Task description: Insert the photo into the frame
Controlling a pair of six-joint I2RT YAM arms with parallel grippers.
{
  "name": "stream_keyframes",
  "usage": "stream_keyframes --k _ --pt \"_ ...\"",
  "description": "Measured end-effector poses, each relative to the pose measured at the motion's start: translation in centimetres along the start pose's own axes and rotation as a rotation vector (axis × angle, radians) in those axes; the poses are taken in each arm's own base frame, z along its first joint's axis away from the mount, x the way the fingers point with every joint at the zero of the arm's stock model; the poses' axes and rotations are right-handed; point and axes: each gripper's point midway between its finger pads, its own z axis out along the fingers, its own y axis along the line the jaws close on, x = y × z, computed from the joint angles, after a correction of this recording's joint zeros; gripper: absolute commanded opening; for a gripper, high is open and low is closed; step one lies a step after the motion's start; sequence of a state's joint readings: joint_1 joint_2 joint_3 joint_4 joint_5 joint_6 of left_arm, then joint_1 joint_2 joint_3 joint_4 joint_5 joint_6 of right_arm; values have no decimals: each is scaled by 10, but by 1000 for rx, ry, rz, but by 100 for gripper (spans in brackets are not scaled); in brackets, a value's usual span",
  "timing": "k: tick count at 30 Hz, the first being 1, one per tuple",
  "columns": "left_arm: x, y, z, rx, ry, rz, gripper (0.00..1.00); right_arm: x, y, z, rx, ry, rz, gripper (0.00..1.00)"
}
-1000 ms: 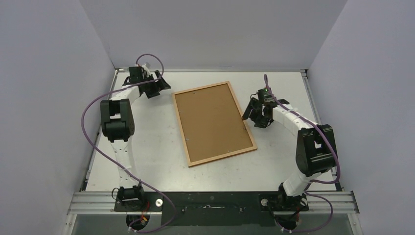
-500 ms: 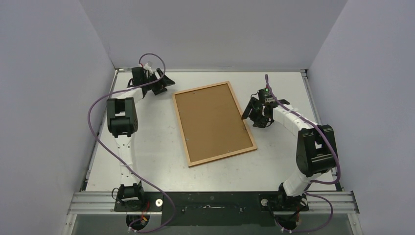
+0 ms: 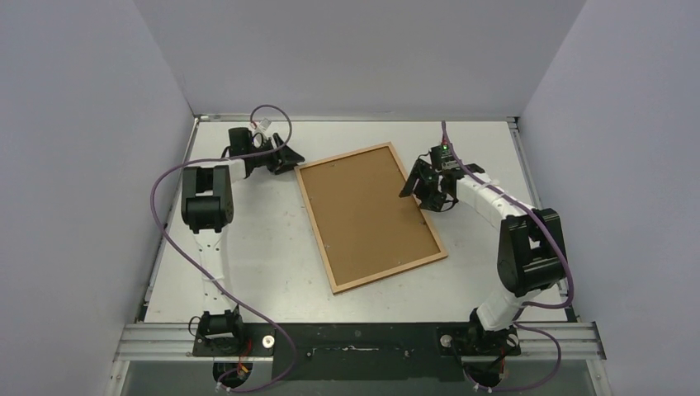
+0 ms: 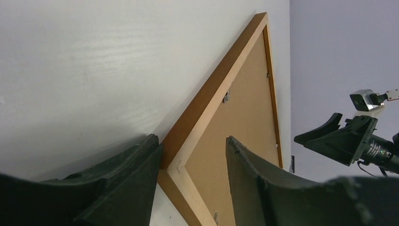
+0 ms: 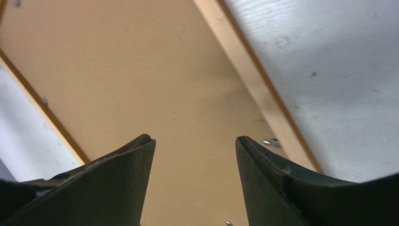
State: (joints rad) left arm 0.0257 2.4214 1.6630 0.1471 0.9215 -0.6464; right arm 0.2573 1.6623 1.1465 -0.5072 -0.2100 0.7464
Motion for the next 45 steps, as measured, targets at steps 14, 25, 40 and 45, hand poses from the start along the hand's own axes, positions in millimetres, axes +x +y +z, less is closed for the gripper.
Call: stream_keyframes --k 14,25,40,45 --pt "82 -11 -22 -140 163 -17 32 29 89 63 -163 42 10 46" --pt "107 -12 -28 -241 233 8 26 28 155 107 -282 -19 143 40" --pt "110 -12 -29 -263 242 16 25 27 191 127 -355 -36 180 33" --pt "110 -12 -29 -264 242 15 25 26 196 131 -363 -37 180 33"
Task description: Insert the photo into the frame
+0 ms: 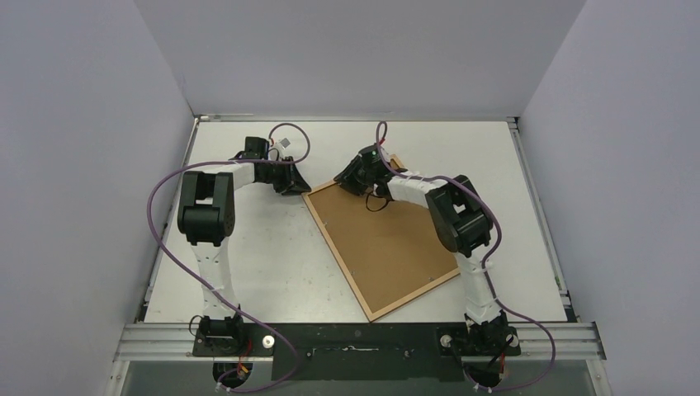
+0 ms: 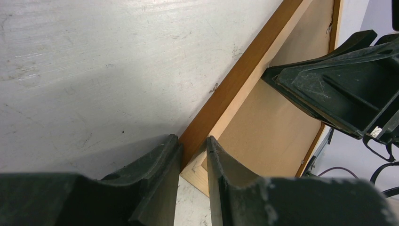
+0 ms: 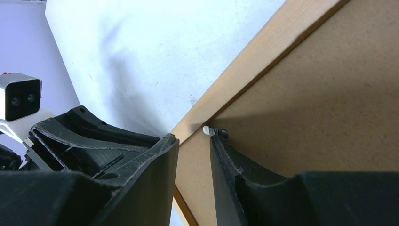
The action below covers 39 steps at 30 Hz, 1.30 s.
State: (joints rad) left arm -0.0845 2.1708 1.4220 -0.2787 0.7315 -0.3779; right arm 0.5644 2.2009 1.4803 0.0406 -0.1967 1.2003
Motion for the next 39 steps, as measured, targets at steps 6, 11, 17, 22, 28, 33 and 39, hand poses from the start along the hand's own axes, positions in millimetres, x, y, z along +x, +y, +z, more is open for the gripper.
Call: stream_keyframes --k 6,11,17,22,28,33,39 --pt "0 0 0 0 0 -1 25 -2 3 5 -8 -1 -3 32" --pt "0 0 0 0 0 -2 25 -2 3 5 -9 -2 -8 32" --pt "0 0 0 0 1 -2 26 -2 3 5 -10 -3 -11 34" --pt "-1 -2 -1 -8 4 -6 31 -1 9 4 -31 1 -47 39" --pt "-7 -15 -5 -29 25 -39 40 0 24 0 -85 15 -157 44" --pt "-52 -50 -27 -24 -38 11 49 -12 50 -35 -121 -5 -261 47" --pt "-80 -72 -56 -43 -112 63 55 -46 101 -126 -203 -113 -444 58"
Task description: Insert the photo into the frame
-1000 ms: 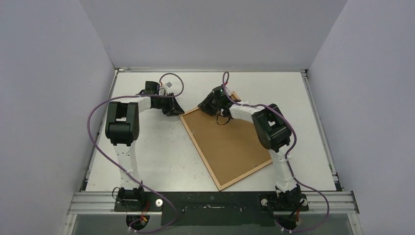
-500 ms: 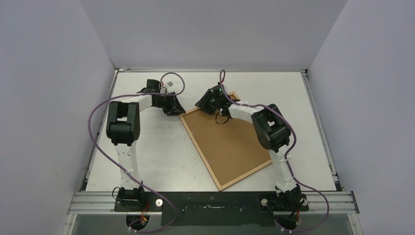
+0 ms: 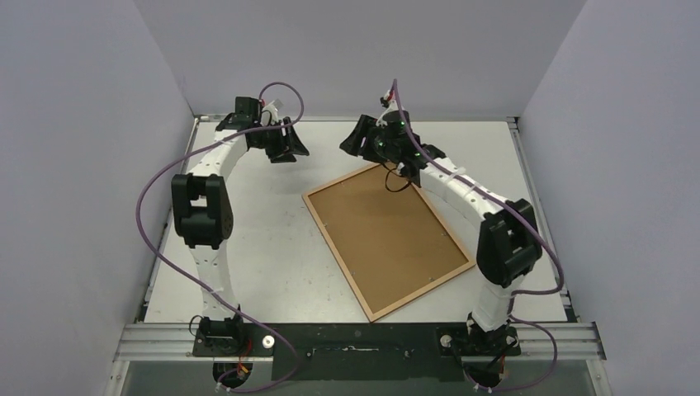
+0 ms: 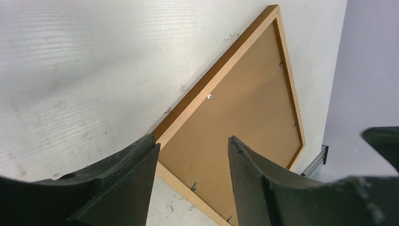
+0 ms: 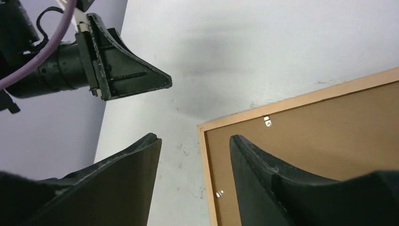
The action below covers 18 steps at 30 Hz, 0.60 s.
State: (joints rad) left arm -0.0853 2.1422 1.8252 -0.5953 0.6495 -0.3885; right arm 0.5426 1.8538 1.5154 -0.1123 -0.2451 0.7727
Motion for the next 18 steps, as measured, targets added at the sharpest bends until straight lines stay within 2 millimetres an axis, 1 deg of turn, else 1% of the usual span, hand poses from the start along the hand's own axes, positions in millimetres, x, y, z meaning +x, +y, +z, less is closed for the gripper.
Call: stream_keyframes --k 2,4,5,8,11,12,14,16,18 --pt "0 2 -9 -30 -10 -4 58 -12 7 -24 1 -24 -74 59" --pt "0 6 -21 -72 -30 -3 60 -11 11 -40 10 -17 -140 61" --pt "1 6 -29 -97 -41 -1 62 -5 12 -45 23 -2 -177 62" --pt "1 7 -54 -177 -93 21 64 28 9 -56 72 90 -288 64" --pt "2 3 -89 -270 -177 54 67 72 -3 -64 139 213 -407 66" --pt "3 2 -100 -298 -205 63 70 86 -8 -67 160 253 -447 67" --pt "7 2 -121 -351 -255 78 76 112 -17 -74 197 323 -524 68" --pt "13 4 -142 -414 -310 84 83 134 -24 -81 221 380 -587 68" --pt "22 8 -162 -474 -359 82 96 155 -28 -89 240 436 -656 69"
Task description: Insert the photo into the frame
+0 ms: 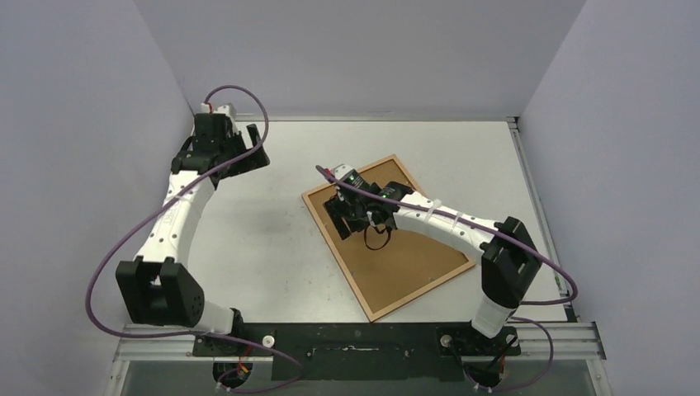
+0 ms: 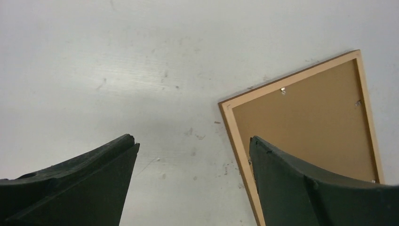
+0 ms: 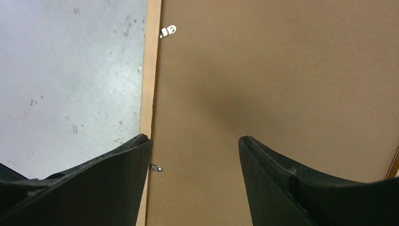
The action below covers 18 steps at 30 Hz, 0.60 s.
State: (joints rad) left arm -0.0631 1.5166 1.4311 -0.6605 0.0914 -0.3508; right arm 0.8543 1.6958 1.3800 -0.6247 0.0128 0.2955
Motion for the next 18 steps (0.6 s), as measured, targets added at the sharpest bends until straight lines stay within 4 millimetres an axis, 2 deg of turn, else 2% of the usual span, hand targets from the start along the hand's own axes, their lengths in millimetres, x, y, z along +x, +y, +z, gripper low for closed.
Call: stream_keyframes --k 6,11,13,18 --pt "18 37 -44 -109 -92 -45 97 30 33 6 28 93 -133 66" --pt "24 68 -72 -138 -112 -150 97 51 56 22 61 180 -114 58" --pt "29 68 -79 -120 -113 -156 97 63 63 29 78 211 -110 53" --pt "63 59 -92 -54 -69 -153 97 88 73 45 127 286 -109 45"
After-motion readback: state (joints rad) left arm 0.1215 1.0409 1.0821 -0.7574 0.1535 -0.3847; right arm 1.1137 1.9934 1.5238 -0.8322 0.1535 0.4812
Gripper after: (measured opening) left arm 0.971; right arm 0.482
